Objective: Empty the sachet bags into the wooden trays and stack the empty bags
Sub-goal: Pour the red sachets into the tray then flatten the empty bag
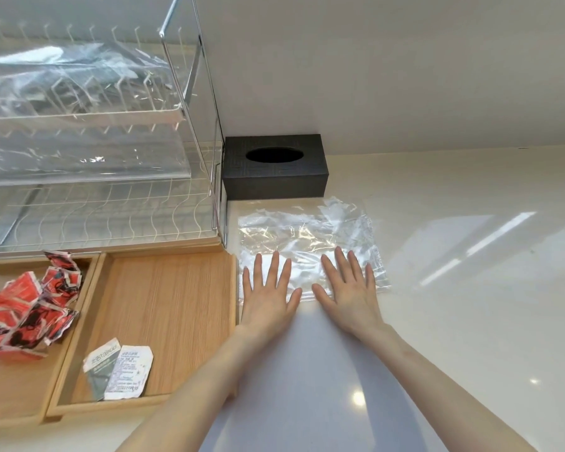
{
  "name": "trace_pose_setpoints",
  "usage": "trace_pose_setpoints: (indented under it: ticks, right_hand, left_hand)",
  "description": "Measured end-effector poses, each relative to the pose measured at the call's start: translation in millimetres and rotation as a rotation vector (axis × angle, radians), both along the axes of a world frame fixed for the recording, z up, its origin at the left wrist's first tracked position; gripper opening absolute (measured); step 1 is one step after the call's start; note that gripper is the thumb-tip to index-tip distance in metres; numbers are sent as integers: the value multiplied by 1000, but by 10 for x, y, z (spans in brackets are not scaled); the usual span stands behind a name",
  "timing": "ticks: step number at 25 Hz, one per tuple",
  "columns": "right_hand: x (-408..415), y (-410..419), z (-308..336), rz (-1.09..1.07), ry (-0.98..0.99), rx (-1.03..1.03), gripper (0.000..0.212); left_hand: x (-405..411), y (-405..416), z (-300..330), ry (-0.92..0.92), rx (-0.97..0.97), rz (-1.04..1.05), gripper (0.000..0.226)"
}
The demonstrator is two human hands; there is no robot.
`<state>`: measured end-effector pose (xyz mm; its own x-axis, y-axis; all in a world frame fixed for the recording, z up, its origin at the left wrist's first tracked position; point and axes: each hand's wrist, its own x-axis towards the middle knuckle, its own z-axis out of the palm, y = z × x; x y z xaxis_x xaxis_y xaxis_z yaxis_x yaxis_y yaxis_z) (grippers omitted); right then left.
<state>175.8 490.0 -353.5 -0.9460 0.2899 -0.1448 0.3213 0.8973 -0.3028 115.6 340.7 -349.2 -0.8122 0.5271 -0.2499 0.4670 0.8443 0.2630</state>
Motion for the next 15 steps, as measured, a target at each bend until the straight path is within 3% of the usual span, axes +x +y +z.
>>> trace_pose_setpoints:
  ticks: [3,7,11,15]
  right_hand:
    - [-38,-10,103,13,-7,-7,75]
    - [-48,-124,368,36,65,-14,81]
    - [-57,-343,746,73,139,-7,65]
    - [-44,-624,1155,108,245,-13,64]
  left_hand:
    - [-40,1,164,-13,51,34,61]
    - [-117,-112,458,86,123,62,59]
    - [-85,-374,785,187,182,79,59]
    - [-26,-711,1169,298,209,77,59]
